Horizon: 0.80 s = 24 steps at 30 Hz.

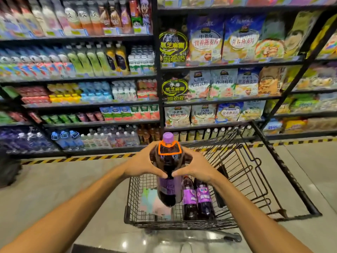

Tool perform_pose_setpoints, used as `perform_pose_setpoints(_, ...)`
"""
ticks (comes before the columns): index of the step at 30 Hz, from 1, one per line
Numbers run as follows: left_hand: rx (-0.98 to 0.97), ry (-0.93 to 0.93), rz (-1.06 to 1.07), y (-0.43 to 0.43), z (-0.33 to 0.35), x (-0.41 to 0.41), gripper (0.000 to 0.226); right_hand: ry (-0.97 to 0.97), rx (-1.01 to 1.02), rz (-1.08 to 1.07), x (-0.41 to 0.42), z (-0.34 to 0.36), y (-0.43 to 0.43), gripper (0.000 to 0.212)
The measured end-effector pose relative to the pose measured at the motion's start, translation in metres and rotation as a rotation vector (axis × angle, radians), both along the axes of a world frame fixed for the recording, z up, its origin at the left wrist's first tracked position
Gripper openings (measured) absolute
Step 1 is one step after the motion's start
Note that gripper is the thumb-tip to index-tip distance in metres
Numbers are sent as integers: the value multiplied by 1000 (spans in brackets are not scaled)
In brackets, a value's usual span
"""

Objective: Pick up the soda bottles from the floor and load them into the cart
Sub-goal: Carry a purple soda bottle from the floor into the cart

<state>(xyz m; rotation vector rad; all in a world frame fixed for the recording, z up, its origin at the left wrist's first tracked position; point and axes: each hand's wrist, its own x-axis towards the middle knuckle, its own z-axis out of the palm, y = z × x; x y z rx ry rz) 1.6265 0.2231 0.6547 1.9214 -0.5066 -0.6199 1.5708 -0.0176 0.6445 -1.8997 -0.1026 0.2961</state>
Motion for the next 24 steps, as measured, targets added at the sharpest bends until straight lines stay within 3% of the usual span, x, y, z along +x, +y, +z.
perform_pose_setpoints(4,-26,52,51,-11,-23,28,104,48,48,-29,29,-22,-9,83)
perform_pose_setpoints(8,-102,143,123,-31,-49,49,94,100,96,-70,54,-50,-23,96)
perform_pose_setpoints(14,-171,269,255,-56,-110,73,101,217,267,-179,89,-114,-46,96)
perform_pose_setpoints(24,-209,528,449,-81,-286,84,101,410,286,-295,103,-274,-52,79)
